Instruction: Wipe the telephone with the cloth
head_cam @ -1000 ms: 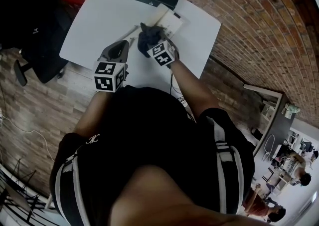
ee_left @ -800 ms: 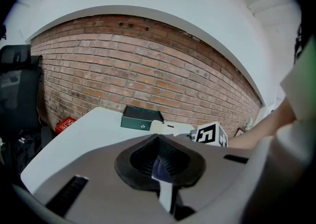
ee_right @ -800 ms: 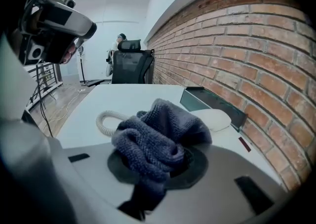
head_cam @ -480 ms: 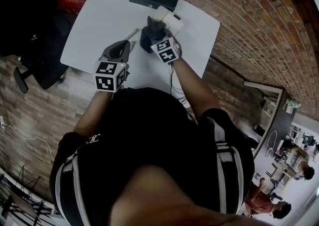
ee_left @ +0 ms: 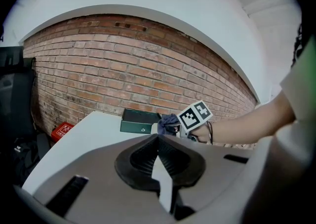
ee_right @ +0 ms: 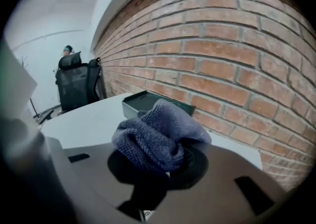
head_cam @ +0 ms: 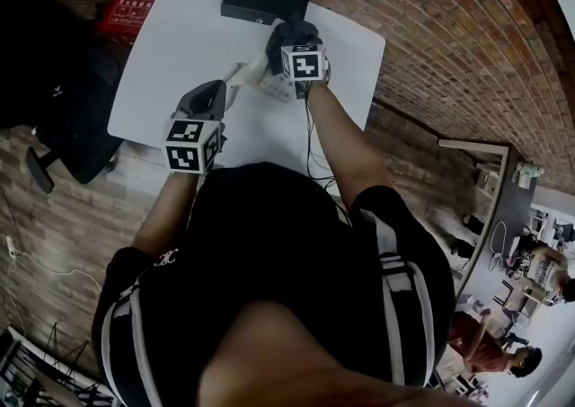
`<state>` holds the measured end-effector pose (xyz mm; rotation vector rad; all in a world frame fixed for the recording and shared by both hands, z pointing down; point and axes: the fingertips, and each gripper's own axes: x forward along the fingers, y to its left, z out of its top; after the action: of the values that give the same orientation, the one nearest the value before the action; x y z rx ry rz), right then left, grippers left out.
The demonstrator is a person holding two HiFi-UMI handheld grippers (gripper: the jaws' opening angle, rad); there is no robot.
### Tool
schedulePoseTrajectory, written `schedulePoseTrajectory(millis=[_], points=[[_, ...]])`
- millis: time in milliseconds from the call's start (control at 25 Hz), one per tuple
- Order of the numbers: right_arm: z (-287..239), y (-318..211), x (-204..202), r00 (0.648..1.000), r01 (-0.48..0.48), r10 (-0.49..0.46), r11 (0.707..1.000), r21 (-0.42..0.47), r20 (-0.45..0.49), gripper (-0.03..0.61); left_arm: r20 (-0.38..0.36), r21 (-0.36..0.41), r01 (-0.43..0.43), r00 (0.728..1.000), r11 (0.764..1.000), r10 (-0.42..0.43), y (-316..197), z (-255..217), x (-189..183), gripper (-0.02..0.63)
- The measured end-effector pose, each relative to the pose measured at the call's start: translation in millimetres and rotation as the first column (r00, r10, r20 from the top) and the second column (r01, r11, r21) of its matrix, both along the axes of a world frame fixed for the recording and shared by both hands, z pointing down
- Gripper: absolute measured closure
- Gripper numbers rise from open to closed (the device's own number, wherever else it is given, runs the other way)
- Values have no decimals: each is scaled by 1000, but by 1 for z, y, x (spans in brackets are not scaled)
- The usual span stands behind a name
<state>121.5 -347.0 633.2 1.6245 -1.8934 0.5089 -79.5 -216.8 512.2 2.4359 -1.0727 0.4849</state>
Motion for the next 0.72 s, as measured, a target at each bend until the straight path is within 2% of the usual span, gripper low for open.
schedulePoseTrajectory(millis=[80,280,400,520,720], points=[[-14,-2,11,999,-43,43,999,32,22,523,-2,5,-15,1000,1000,15,-2,0,4,621],[-69,11,18,994,-59,39,977,206,98,523,-11,21,-80,997,997,80,-6,-8,29,621],[-110,33,22,989,-98,57,944,316,136,523,-17,43,-120,993,992,120,-7,-16,44,621],[-148,62,29,984,-145,86,898,414,157,525,-22,67,-159,987,985,161,-9,-22,58,620],[-191,123,38,976,-208,143,836,508,164,525,-19,107,-214,976,971,217,-6,-31,80,621]])
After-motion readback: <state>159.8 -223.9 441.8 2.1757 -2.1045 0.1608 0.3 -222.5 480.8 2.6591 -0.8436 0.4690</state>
